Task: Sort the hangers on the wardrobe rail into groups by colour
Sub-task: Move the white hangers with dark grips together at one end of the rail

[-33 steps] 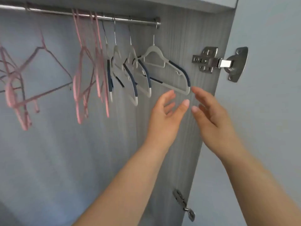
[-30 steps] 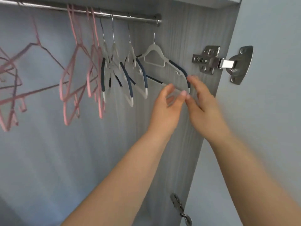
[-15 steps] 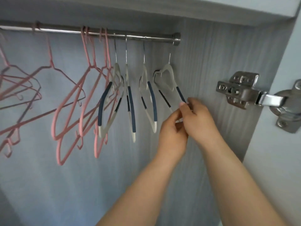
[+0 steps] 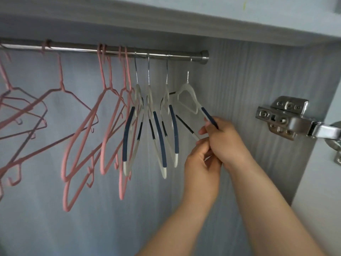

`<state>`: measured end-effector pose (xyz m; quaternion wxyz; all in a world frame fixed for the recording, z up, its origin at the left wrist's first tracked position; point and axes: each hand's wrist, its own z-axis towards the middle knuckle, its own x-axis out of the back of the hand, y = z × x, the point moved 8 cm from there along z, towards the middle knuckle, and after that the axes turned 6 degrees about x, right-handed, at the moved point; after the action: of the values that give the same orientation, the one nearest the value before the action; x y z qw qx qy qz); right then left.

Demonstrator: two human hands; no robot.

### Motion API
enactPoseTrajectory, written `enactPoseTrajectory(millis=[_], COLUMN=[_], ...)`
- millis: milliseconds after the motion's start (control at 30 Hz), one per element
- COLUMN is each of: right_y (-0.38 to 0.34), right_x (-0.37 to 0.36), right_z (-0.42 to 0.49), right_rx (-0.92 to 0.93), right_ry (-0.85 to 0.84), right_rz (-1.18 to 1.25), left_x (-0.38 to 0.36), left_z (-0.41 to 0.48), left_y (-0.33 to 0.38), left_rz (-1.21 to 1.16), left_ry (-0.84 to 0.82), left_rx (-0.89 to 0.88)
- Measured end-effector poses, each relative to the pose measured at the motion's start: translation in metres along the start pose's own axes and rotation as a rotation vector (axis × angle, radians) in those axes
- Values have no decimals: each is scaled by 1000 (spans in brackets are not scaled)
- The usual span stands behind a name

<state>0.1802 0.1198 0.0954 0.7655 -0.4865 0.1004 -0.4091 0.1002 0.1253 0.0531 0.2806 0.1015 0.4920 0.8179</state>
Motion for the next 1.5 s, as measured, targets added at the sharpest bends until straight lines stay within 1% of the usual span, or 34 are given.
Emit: enactPoseTrajectory(millis=[100, 133, 167, 200, 233, 267, 300, 333, 367, 400, 467, 500, 567, 600, 667, 767, 833, 933, 1033, 1167, 1233, 1333, 1400, 1500], right_y=[5, 5, 3, -4, -20, -43, -64, -81, -92, -100, -105, -104, -94, -87, -74, -55, -50, -51, -54, -60, -63, -62, -54, -21], right_x=[7, 10, 14, 20, 26, 30, 31, 30, 27, 22, 5, -6, -30, -40, -58, -77, -83, -89, -83, -68, -62, -61, -68, -88], right_z=[-2, -2, -3, -5, -11, -19, -29, -36, -39, -39, -33, -28, -18, -13, -9, -10, -13, -14, -9, 6, 16, 32, 40, 42], right_rx=[-37, -29, -2, 55, 173, 338, 489, 591, 639, 635, 539, 466, 303, 216, 65, -61, -58, 6, 43, 43, 49, 32, -15, -148], right_ry=[26, 19, 20, 54, 121, 203, 261, 278, 255, 203, 75, 8, -116, -163, -234, -303, -303, -311, -264, -164, -110, -68, -84, -154], right_rz=[-18, -91, -233, -392, -509, -556, -542, -490, -400, -293, -107, -77, -100, -92, -28, 69, 144, 232, 324, 436, 434, 393, 352, 325], left_x=[-6, -5, -3, 2, 9, 16, 23, 29, 35, 41, 50, 54, 61, 62, 63, 67, 72, 78, 78, 71, 67, 66, 68, 72], left_z=[-6, -10, -16, -24, -34, -44, -54, -64, -74, -82, -96, -100, -103, -100, -88, -64, -51, -42, -40, -26, -15, 1, 10, 19], left_y=[1, 2, 5, 9, 15, 23, 31, 39, 46, 54, 70, 78, 93, 100, 106, 100, 89, 75, 70, 73, 78, 82, 77, 55], left_rz=[50, 102, 183, 269, 329, 365, 392, 412, 433, 467, 569, 607, 636, 659, 729, 799, 806, 846, 878, 802, 765, 754, 762, 806], left_ry=[-46, -52, -38, -5, 43, 89, 124, 156, 191, 234, 328, 371, 426, 430, 398, 338, 305, 282, 290, 261, 252, 295, 330, 338], left_rx=[3, -22, -65, -127, -198, -271, -344, -412, -474, -534, -633, -667, -697, -683, -590, -381, -268, -189, -214, -274, -305, -319, -284, -186])
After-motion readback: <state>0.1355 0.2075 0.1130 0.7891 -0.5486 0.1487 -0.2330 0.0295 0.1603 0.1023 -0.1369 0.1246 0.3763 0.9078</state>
